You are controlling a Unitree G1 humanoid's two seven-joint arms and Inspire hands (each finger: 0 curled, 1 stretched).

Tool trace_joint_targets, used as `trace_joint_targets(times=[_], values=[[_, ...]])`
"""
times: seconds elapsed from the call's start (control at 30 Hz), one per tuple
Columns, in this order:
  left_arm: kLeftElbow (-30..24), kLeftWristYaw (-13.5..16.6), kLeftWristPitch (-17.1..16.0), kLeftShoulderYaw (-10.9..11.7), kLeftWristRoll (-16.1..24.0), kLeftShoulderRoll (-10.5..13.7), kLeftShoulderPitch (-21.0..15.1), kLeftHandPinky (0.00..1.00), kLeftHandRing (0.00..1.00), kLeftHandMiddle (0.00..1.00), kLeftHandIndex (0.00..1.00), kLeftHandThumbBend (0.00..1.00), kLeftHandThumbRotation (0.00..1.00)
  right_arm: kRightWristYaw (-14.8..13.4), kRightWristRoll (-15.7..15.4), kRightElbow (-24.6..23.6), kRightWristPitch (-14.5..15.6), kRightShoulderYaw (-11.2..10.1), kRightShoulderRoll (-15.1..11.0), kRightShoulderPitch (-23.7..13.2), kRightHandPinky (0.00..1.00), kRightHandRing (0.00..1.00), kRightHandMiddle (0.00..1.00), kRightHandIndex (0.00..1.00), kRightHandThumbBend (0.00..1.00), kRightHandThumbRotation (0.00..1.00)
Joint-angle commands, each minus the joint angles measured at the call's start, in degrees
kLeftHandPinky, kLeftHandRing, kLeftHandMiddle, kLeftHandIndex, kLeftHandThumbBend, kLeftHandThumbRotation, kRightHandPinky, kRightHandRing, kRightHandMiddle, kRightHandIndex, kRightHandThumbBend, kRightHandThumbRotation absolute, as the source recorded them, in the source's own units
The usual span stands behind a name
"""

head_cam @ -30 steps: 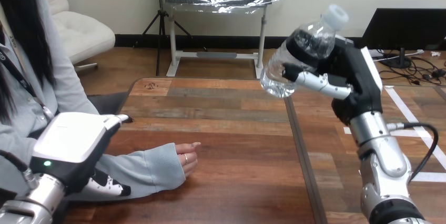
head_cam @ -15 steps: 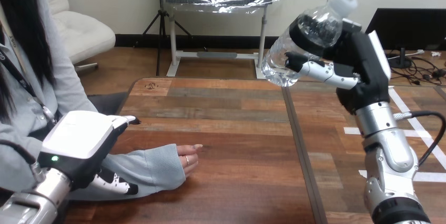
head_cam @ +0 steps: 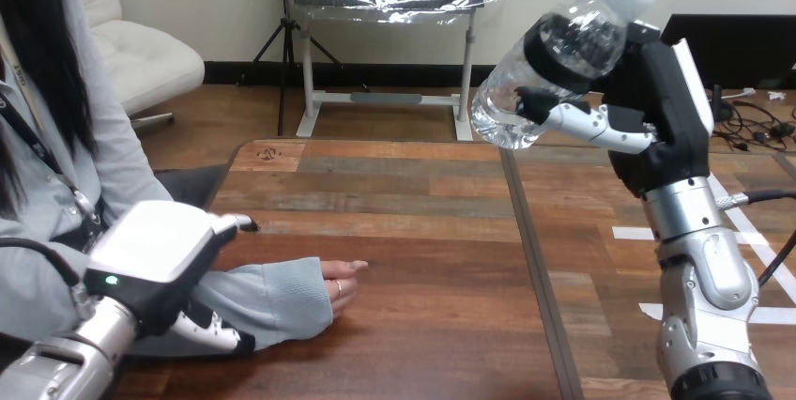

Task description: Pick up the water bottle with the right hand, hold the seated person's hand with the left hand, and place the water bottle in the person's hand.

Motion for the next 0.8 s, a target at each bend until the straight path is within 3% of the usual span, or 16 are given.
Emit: trace_joint_targets(times=[0.0,0.4,0.77], values=[[1.99,0.61,0.2,-1.61,-1.12,0.72,-4.37,0.75,0.75,0.78,0.82,1.0,0.42,0.54,2.57,-6.56,1.32,0.41,0.44,-1.4,0.22,0.26,0.35,0.4,0.74,0.0],[6.5,2.22,-1.85,-3.96,-2.64,0.35,-6.67,0.66,0.67,0.72,0.76,1.0,0.37,-0.09,3.53,-14.09,5.05,1.34,0.79,1.45,0.2,0.26,0.34,0.38,0.74,0.0],[7.58,0.26,-1.78,-5.37,-3.81,0.42,-8.1,0.57,0.6,0.65,0.68,1.0,0.29,-0.3,4.23,-19.29,6.78,2.2,0.82,3.41,0.19,0.25,0.33,0.38,0.71,0.0]])
